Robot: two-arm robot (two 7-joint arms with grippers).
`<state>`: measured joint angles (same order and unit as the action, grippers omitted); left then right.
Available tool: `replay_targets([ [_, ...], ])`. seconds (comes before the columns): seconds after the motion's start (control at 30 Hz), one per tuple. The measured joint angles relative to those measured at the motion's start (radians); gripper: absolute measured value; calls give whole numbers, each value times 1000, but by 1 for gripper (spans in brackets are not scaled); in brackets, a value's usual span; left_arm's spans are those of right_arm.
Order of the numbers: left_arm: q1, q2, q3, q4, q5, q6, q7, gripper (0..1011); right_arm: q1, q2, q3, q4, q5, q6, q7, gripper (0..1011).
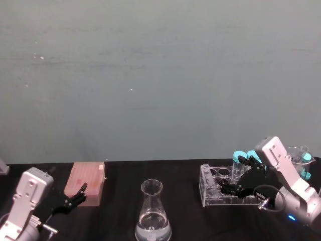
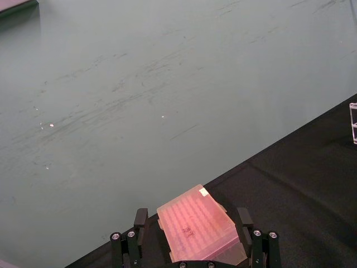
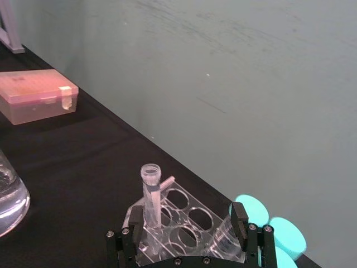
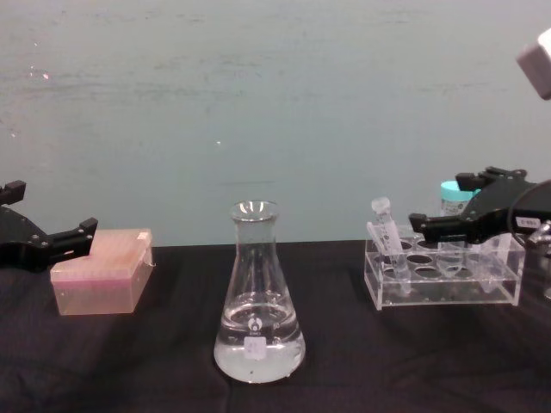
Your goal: Pour the liquid from the test tube into the beaker using one hand.
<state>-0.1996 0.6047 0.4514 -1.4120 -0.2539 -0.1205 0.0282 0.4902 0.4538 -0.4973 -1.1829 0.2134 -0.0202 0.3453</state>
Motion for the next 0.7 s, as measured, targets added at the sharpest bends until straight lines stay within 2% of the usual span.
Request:
replay_targets([
  [0.5, 0, 0, 0, 0, 0, 0, 0, 1000, 60, -46, 6, 91, 3, 5, 129, 1000],
  [0.7, 0, 0, 0, 0, 0, 0, 0, 1000, 81, -66, 11, 134, 1, 5, 162, 1000],
])
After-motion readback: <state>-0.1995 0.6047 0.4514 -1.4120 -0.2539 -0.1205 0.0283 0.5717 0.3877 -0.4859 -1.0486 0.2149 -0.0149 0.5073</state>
